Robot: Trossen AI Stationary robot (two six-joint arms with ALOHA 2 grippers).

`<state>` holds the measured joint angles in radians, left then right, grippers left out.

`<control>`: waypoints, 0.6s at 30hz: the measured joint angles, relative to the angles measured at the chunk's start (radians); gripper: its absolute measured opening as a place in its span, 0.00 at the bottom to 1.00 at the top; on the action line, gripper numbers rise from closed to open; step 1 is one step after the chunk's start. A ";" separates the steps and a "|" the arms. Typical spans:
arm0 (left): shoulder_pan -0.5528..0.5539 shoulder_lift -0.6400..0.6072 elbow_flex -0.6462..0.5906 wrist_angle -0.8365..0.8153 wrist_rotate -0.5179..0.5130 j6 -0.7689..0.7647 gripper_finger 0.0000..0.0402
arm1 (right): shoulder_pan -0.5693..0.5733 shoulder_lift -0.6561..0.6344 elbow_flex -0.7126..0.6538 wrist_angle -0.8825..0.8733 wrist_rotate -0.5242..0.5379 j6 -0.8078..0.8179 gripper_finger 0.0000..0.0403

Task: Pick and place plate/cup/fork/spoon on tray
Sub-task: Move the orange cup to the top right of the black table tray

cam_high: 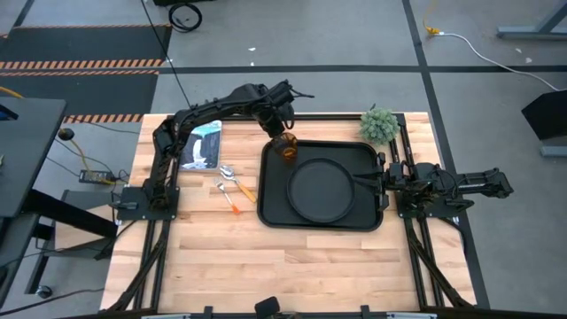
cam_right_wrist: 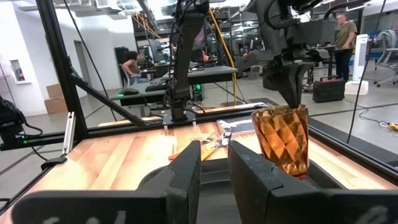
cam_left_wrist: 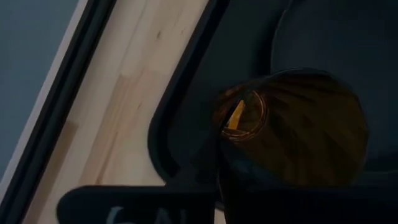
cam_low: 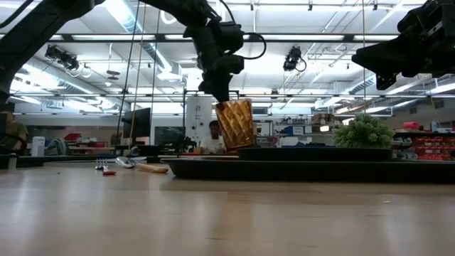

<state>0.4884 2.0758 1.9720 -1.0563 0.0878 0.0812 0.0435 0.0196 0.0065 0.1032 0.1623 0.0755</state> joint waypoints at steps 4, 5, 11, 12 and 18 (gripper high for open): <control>0.000 0.000 0.000 0.031 0.013 -0.014 0.01 | 0.000 0.000 0.000 0.000 0.000 0.000 0.22; 0.000 0.000 0.000 0.041 0.014 -0.016 0.01 | 0.000 0.000 0.000 0.000 0.000 0.000 0.22; -0.008 -0.001 0.035 0.073 0.024 -0.017 0.01 | 0.000 0.000 0.000 0.000 0.000 0.000 0.22; -0.011 -0.001 0.043 0.077 0.023 -0.017 0.01 | 0.000 0.000 0.000 0.000 0.000 0.000 0.22; -0.034 -0.002 0.103 0.051 0.024 0.005 0.01 | 0.000 0.000 0.000 0.000 0.000 0.000 0.22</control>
<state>0.4547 2.0739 2.0754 -1.0058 0.1113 0.0862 0.0433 0.0196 0.0065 0.1029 0.1623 0.0754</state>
